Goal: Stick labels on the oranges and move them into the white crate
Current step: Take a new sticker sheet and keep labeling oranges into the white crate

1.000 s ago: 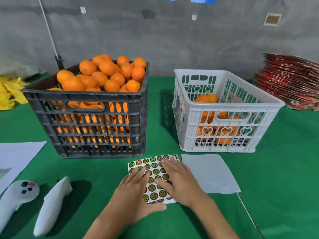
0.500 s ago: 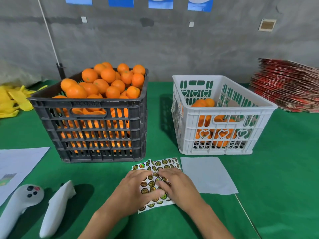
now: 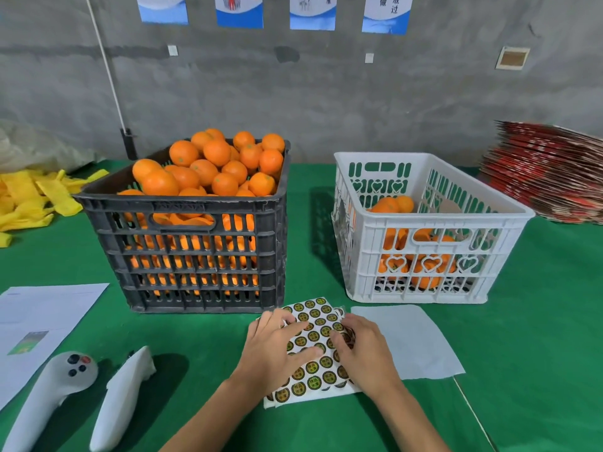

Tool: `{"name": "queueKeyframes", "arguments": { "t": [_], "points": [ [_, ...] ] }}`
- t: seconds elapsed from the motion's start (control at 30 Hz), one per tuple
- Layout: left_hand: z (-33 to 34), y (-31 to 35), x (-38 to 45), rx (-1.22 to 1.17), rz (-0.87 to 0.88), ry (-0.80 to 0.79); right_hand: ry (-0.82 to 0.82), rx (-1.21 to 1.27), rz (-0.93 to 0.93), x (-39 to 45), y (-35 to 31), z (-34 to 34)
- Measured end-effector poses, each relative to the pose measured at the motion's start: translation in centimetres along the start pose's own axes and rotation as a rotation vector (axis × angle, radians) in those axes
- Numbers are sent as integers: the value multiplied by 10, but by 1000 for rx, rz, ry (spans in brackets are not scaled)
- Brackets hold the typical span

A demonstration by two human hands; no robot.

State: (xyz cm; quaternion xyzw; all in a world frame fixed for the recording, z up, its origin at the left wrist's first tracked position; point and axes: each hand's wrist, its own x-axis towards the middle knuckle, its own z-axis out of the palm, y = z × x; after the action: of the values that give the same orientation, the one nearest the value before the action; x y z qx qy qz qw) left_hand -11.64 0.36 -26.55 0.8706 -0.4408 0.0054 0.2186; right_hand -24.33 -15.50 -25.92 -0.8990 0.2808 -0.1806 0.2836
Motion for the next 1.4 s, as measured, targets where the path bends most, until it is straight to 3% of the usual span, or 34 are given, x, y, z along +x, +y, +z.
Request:
{"name": "queueKeyframes", "arguments": {
  "t": [0.27, 0.47, 0.53, 0.6, 0.7, 0.8, 0.87, 0.97, 1.4],
  "points": [
    [-1, 10, 16, -213, -106, 41, 6, 273, 150, 6, -9, -9],
    [-11, 12, 35, -547, -250, 212, -90, 772, 342, 26, -28, -24],
    [-15, 16, 44, -685, -311, 312, -165, 863, 322, 34, -38, -26],
    [-20, 22, 55, -739, -329, 377, -215, 880, 189, 44, -50, -25],
    [-23, 32, 71, -668, -275, 402, -42, 854, 27, 66, -67, -20],
    [-14, 40, 76, -574, -152, 428, 134, 875, 75, 89, -71, -15],
    [-7, 40, 78, -449, -64, 466, 151, 863, 113, 99, -71, -12],
    [-10, 39, 95, -379, -74, 447, 144, 897, 122, 108, -64, -10],
    [-15, 31, 116, -686, 2, 452, 209, 883, -37, 112, -53, -15]
  ]
}}
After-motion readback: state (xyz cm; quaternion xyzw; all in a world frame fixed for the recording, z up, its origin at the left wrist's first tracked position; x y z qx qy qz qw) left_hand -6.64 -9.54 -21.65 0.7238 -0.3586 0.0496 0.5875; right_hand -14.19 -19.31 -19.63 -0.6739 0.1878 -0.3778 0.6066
